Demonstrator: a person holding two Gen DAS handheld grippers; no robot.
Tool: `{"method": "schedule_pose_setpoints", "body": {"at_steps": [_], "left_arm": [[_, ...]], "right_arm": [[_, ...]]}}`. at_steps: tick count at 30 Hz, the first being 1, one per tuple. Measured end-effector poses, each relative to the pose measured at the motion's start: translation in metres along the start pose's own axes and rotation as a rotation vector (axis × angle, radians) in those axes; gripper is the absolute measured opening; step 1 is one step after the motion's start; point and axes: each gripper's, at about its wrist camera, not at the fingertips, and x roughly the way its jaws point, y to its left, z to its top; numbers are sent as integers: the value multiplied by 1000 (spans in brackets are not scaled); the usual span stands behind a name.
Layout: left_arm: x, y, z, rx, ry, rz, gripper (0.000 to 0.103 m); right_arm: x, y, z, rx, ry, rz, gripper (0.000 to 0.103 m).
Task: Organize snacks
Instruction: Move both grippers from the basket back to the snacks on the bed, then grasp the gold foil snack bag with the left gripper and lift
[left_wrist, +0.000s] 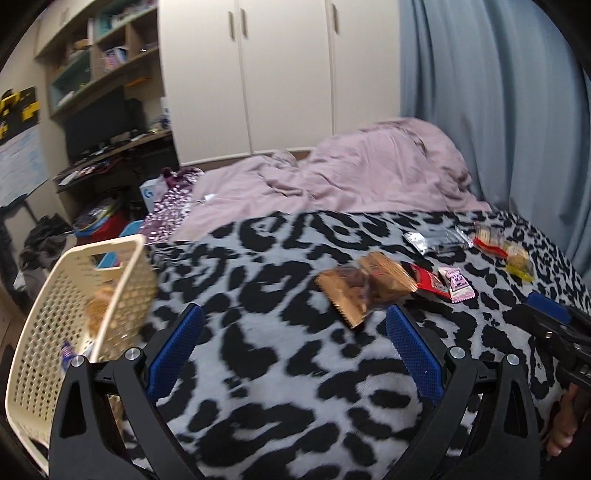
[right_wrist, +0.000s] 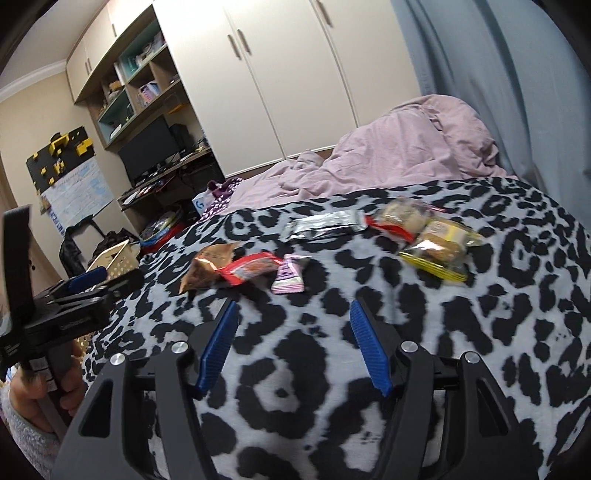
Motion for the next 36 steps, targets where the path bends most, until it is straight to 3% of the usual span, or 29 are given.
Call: {"method": "schedule_pose_setpoints", "body": {"at_steps": [7, 14, 26, 29, 36], "left_arm": [[38, -25, 13, 91, 81, -69, 100], [64, -40, 20, 163, 143, -80, 100], [87, -47, 27, 185, 198, -135, 100], [87, -50, 25, 192, 198, -149, 83], [79, -51, 25, 187, 168, -157, 67]], "right_arm": [[-3, -12, -1, 24, -5, 1, 64], [0, -15, -2, 34, 3, 7, 64], [8, -22, -1, 51, 16, 9, 64], [9, -23, 0, 51, 19, 8, 64], [10, -23, 1, 53, 20, 4, 64]]}}
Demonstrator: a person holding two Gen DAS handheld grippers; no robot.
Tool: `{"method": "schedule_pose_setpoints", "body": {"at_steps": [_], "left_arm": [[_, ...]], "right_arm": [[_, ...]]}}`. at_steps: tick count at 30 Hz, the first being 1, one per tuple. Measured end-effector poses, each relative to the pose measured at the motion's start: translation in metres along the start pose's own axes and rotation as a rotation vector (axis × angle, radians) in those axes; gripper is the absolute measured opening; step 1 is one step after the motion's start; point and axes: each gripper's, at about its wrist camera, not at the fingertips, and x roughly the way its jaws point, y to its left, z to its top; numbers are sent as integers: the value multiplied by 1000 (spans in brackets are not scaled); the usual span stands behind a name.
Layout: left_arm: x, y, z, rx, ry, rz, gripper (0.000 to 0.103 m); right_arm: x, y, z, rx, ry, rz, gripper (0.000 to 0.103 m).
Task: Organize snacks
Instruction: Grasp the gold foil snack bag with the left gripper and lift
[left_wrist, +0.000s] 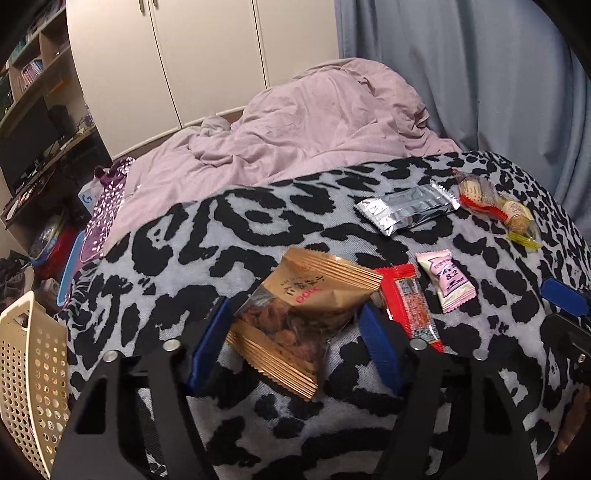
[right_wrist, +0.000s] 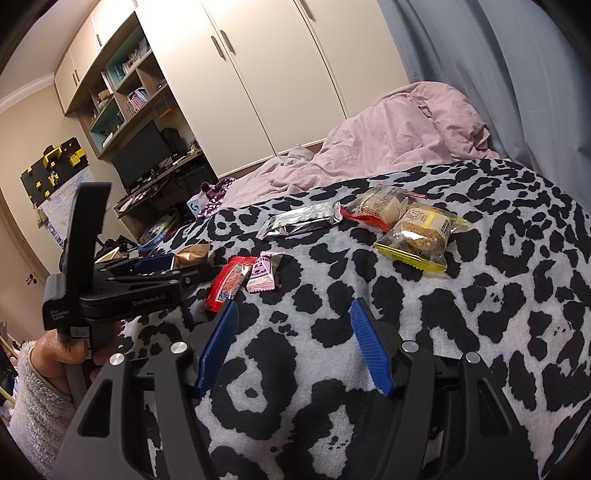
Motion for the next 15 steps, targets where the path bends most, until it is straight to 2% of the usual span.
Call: {"method": "schedule_pose_setpoints", "body": {"at_steps": [3, 10, 11, 14, 15], "left_arm": [[-8, 1, -1, -7, -17, -9, 61], [-11, 2, -4, -6, -23, -15, 62], [-10, 1, -3, 0, -22, -11, 63], [-4, -2, -1, 25, -13, 5, 83], [-3, -3, 0, 37, -13, 15, 87]], "right_arm": [[1, 0, 0, -3, 0, -2, 64], [-1, 1, 0, 0, -2, -11, 64], [-2, 1, -1, 2, -2, -14, 64], [-3, 1, -2, 3, -1, -13, 64], [-4, 2, -2, 2, -2, -13, 64]]}}
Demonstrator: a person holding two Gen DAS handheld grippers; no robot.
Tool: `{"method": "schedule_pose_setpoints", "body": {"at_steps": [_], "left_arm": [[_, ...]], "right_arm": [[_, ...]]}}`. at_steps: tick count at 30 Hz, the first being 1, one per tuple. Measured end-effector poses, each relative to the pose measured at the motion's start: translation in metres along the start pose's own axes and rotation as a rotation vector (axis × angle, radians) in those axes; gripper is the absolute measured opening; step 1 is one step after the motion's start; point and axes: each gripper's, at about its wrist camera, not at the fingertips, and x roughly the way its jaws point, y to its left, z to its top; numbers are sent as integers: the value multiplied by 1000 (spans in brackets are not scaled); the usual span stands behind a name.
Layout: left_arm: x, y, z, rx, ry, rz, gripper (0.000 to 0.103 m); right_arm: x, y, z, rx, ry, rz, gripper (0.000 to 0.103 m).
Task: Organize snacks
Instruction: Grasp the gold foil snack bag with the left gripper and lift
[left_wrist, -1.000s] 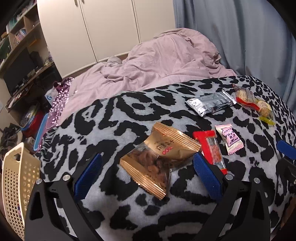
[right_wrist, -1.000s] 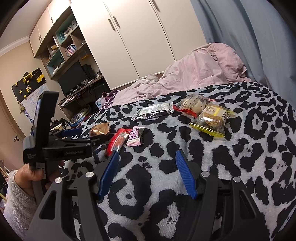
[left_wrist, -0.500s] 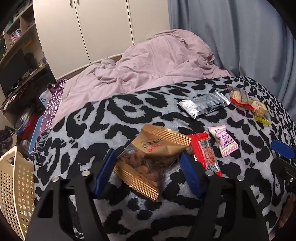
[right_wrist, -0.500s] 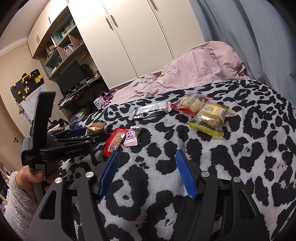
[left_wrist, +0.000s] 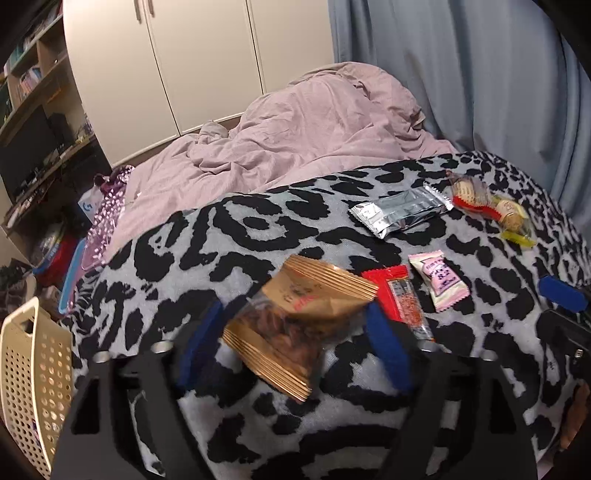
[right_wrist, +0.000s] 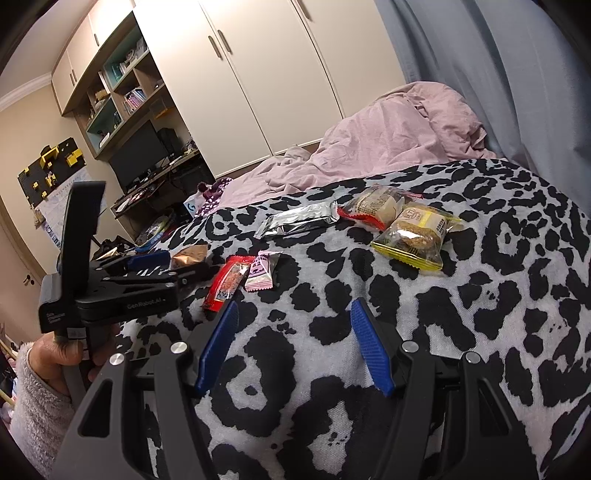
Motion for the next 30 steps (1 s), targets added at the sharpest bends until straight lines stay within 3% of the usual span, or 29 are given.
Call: {"method": "schedule_pose_setpoints", "body": {"at_steps": [6, 11, 18, 30], "left_arm": [[16, -1, 7, 27, 30, -21, 86], [18, 2, 6, 15, 31, -67, 70], [0, 4, -1, -8, -14, -47, 66], [-36, 14, -9, -72, -104, -85, 61]], "right_arm": [[-1, -1, -1, 2, 0, 1, 64], [-2, -4, -2, 12, 4, -7, 64], [-5, -12, 1, 34, 7, -15, 64], [-10, -60, 29, 42, 43, -180, 69]]}}
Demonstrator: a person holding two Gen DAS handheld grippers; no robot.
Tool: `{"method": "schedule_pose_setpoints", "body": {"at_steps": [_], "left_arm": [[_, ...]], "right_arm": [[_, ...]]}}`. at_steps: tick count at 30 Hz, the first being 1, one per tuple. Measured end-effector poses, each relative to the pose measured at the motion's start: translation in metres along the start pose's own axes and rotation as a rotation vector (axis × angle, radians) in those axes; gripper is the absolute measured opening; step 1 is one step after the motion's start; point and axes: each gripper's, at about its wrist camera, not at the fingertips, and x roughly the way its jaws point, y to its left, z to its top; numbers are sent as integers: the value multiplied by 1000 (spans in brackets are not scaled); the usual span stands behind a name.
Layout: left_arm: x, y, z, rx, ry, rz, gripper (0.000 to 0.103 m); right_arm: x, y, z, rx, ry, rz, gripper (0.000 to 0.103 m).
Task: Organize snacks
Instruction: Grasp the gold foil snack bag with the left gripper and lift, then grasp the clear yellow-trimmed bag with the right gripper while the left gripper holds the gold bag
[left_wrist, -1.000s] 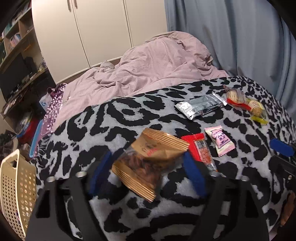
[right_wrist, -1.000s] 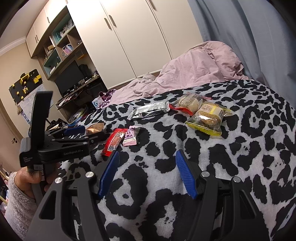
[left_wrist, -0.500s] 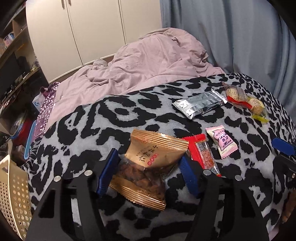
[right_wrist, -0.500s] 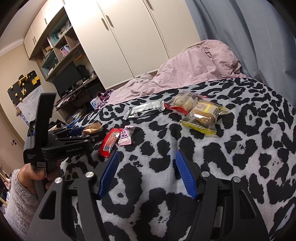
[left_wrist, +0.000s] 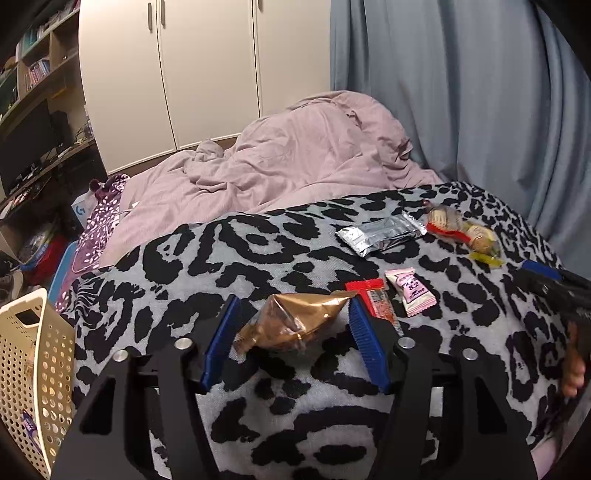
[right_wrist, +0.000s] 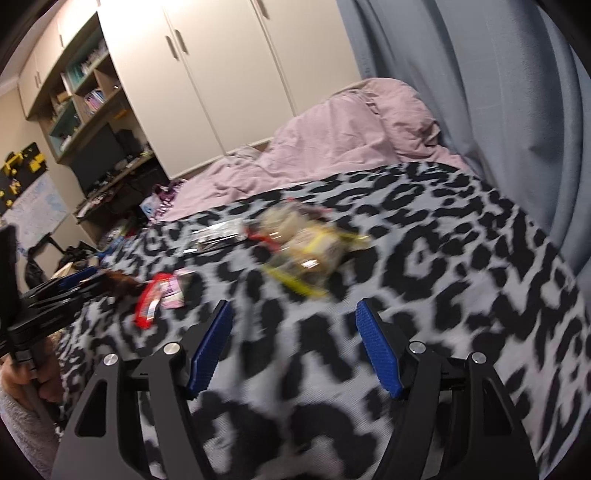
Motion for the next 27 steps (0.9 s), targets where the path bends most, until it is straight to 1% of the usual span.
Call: {"method": "schedule_pose_setpoints", "body": {"at_steps": [3, 7, 8, 9, 10, 11, 12, 17, 18, 20, 21, 22, 24, 27], "left_arm": [[3, 0, -1, -7, 2, -4, 61], [10, 0, -1, -2, 16, 0, 63], [12, 1, -1, 0, 21, 2, 65], [14, 1, -1, 2, 26, 6, 74], [16, 1, -1, 4, 28, 10, 80], [18, 1, -1, 10, 32, 16, 87], [21, 1, -1, 16, 37, 22, 87], [35, 1, 0, 26, 77, 32, 87], [37, 0, 0, 25, 82, 31, 87], [42, 0, 0, 18, 95, 22, 80], [43, 0, 0, 15, 100, 14, 72], [44, 0, 0, 10, 101, 10, 70], [43, 0, 0, 3, 93, 11, 65], [39, -1, 0, -3, 80, 2, 60]], "right_arm": [[14, -7, 14, 6, 52, 15, 70], [39, -3, 30, -17, 99, 3, 70], [45, -2, 33, -20, 108, -13, 70], [50, 0, 35, -22, 111, -24, 70], [55, 1, 38, -26, 111, -35, 70], [58, 3, 39, -29, 109, -43, 73], [61, 5, 42, -29, 109, -52, 74], [74, 12, 49, -66, 113, -107, 74], [76, 12, 50, -75, 116, -113, 74], [78, 13, 51, -94, 121, -122, 74], [78, 13, 51, -105, 123, -131, 71], [78, 13, 52, -112, 124, -140, 69], [77, 12, 52, -127, 122, -155, 55], [73, 9, 50, -129, 116, -156, 46]]}}
